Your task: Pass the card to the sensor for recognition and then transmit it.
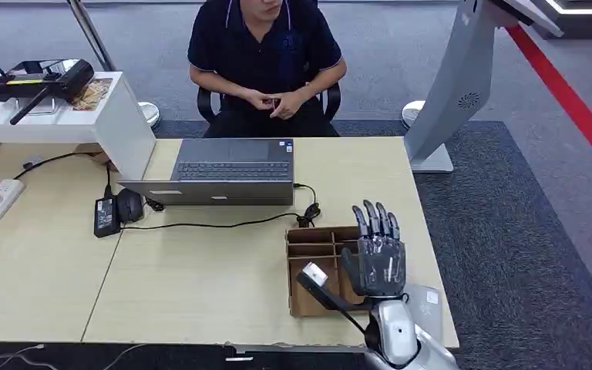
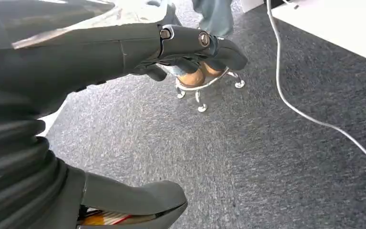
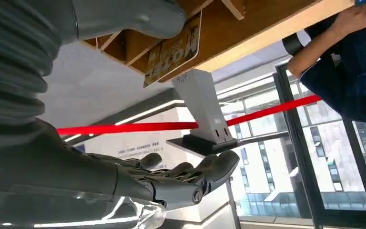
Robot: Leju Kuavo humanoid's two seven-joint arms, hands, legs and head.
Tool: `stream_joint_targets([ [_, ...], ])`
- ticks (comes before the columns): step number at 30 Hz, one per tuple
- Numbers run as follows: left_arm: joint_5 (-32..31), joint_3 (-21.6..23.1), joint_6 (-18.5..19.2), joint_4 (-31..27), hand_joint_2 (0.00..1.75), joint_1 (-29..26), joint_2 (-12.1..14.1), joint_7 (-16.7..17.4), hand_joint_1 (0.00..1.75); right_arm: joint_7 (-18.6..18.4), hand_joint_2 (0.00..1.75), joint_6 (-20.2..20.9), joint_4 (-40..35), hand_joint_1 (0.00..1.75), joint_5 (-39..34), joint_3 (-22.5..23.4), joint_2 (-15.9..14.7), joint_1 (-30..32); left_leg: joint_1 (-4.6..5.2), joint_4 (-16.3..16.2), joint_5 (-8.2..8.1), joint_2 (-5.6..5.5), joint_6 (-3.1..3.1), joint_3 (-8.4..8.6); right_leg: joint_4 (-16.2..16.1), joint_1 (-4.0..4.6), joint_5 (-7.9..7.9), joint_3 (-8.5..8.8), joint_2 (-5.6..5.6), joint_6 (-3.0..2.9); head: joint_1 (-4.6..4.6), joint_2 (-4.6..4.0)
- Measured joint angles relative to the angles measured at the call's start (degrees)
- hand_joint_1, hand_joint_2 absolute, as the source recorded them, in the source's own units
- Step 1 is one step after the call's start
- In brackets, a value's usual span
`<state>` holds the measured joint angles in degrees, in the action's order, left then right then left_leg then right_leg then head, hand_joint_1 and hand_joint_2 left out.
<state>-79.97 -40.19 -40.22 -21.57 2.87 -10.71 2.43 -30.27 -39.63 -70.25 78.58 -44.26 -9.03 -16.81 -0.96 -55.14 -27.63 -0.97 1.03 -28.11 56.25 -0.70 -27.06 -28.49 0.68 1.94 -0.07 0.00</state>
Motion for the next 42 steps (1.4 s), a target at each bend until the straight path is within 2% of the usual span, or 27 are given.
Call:
stream_joint_targets([
  [3,0.0,0.0,0.0,0.0,1.75,0.0,0.0,0.0,0.0,-0.1,1.75,0.0,0.0,0.45,0.0,-0.1,-0.1,-0.1,0.0,0.0,0.0,0.0,0.0,0.0,0.0,0.0,0.0,0.0,0.0,0.0,0.0,0.0],
  [5,0.0,0.0,0.0,0.0,1.75,0.0,0.0,0.0,0.0,-0.1,1.75,0.0,0.0,0.56,-0.1,-0.2,-0.2,-0.2,0.0,0.0,0.0,0.0,0.0,0.0,0.0,0.0,0.0,0.0,0.0,0.0,0.0,0.0],
  [16,-0.1,0.0,0.0,0.0,1.75,0.0,0.0,0.0,0.0,-0.2,1.75,0.0,0.0,0.47,-0.3,-0.3,-0.4,-0.5,0.0,0.0,0.0,0.0,0.0,0.0,0.0,0.0,0.0,0.0,0.0,0.0,0.0,0.0],
  [23,-0.1,0.0,0.0,0.0,1.75,-0.1,0.0,0.0,0.0,-0.2,1.75,0.0,0.0,0.54,-0.3,-0.4,-0.5,-0.5,0.0,0.0,0.0,0.0,0.0,0.0,0.0,0.0,0.0,0.0,0.0,0.0,0.0,0.0],
  [42,-0.1,0.0,0.0,0.0,1.75,-0.1,0.0,-0.6,0.0,-0.3,1.75,0.3,0.3,0.56,-0.4,-1.1,-1.4,-0.8,0.0,0.0,0.0,0.0,0.0,0.0,0.0,0.0,0.0,-0.01,0.0,0.0,0.0,0.0],
])
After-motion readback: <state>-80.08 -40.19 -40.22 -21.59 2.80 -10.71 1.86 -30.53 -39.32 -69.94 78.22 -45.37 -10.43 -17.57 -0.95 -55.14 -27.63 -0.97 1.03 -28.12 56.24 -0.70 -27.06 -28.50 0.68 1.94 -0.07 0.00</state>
